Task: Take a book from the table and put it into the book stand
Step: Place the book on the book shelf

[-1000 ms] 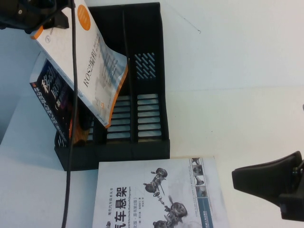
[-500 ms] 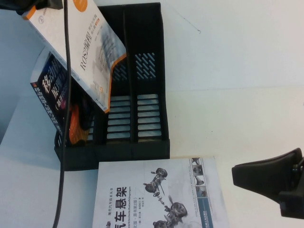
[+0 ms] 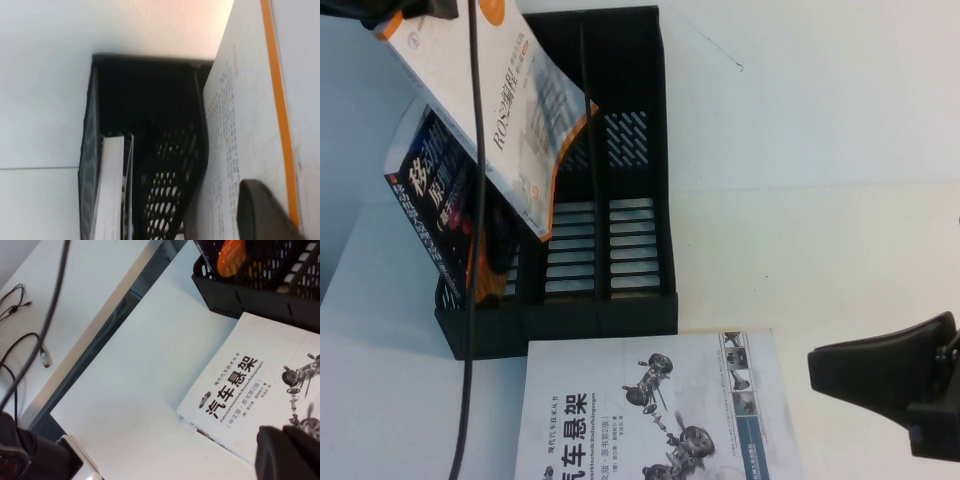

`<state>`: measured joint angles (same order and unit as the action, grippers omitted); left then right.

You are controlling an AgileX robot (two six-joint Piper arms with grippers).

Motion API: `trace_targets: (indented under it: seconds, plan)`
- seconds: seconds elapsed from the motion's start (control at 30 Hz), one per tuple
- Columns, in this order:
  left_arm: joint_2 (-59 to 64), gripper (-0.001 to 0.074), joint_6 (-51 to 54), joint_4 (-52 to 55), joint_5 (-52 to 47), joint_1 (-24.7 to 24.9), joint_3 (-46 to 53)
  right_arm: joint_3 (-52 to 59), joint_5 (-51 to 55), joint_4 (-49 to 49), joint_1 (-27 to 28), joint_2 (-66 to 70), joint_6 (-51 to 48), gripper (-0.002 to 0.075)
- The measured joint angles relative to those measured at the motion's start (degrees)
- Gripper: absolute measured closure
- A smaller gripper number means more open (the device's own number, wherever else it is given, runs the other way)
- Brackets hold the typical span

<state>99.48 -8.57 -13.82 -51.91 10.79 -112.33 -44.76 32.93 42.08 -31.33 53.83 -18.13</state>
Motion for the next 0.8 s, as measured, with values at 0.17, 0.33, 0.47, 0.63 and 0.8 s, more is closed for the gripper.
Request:
trace_targets:
  seconds: [0.17,0.33,0.47,0.63,0.8]
  plan:
    - [2.76,0.0633,-0.81,5.31,-0.12,3.67,-0.12,0.0,0.0,0.0,0.0,0.0,0.0,0.0718]
    - [5.65,0.0633,-3.78,8.77,-1.84,6.38,-0.12,0.0,0.0,0.0,0.0,0.0,0.0,0.0718]
    - [7.33,0.0633,-4.71,8.98,-2.15,7.24,-0.01,0.0,0.0,0.0,0.0,0.0,0.0,0.0718]
    - [8.15,0.0632,-4.96,8.98,-1.93,7.61,-0.01,0.0,0.0,0.0,0.0,0.0,0.0,0.0718]
    - [8.38,0.0428,-4.63,8.87,0.2,7.61,-0.38,0.0,0.0,0.0,0.0,0.0,0.0,0.0718]
